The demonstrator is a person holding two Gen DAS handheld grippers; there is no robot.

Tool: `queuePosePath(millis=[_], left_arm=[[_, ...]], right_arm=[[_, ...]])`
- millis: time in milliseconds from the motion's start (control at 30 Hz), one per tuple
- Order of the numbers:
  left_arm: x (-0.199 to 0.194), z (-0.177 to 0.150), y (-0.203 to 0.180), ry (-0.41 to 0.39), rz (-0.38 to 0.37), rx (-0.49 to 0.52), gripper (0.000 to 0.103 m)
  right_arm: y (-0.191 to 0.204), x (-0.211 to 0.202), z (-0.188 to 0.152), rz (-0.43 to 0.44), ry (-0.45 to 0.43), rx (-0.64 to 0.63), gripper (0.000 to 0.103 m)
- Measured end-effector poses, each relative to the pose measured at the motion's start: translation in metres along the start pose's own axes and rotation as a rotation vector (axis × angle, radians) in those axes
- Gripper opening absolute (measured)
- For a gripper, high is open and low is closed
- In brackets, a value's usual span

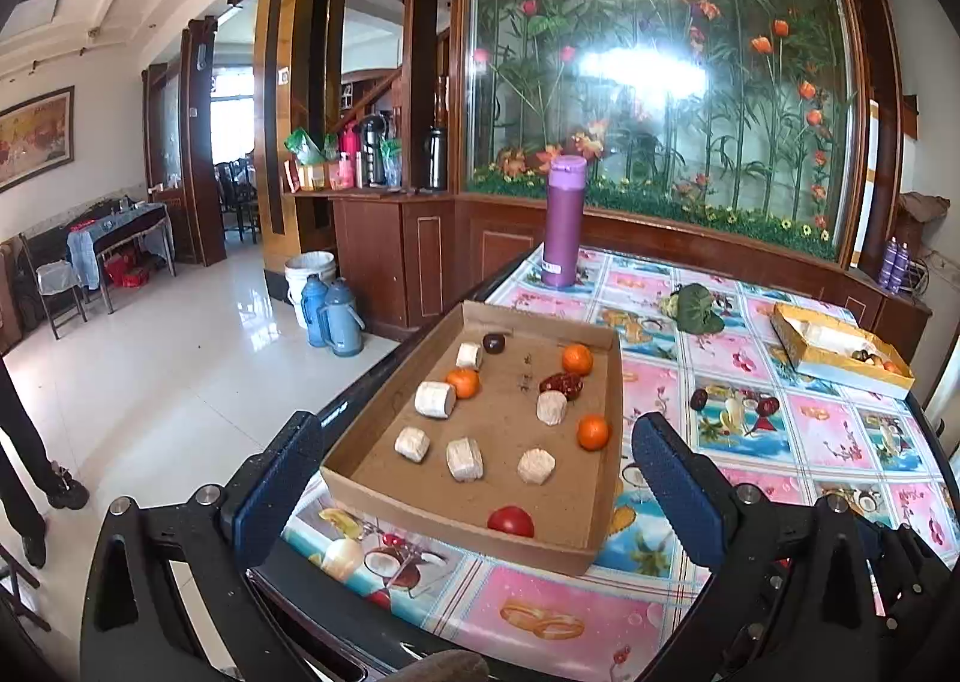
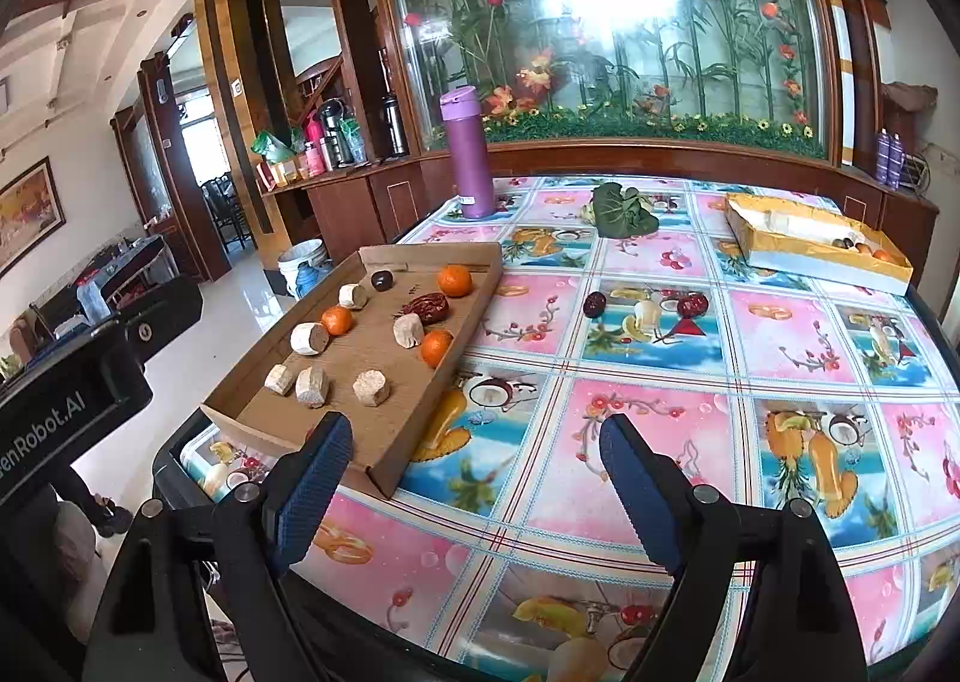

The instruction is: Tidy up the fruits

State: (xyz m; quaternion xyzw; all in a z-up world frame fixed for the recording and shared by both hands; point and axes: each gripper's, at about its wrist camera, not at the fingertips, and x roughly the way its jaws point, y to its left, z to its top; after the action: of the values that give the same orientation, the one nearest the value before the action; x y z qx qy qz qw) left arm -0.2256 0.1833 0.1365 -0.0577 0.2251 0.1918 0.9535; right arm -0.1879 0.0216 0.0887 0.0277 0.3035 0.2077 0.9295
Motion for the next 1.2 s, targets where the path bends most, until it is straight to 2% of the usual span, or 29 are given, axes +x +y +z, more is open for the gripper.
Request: queuePosePath(millis=[500, 933, 1200], left_arm=[[0.042, -0.013, -0.015, 0.118, -0.007, 0.064, 0.103], [0.089, -0.023, -0.012, 0.231, -0.042, 0.031, 0.103], [0.102, -0.027, -0.003, 0.269, -0.057, -0.002, 0.103]], right_arm=[[0.001, 0.022, 0.001, -0.050, 0.029, -0.066, 0.090], [-0.002, 0.064, 0.006, -0.064, 0.110, -0.064, 0.090], [0.008, 0.076, 0.007, -0.074, 0.125, -0.105, 0.090]])
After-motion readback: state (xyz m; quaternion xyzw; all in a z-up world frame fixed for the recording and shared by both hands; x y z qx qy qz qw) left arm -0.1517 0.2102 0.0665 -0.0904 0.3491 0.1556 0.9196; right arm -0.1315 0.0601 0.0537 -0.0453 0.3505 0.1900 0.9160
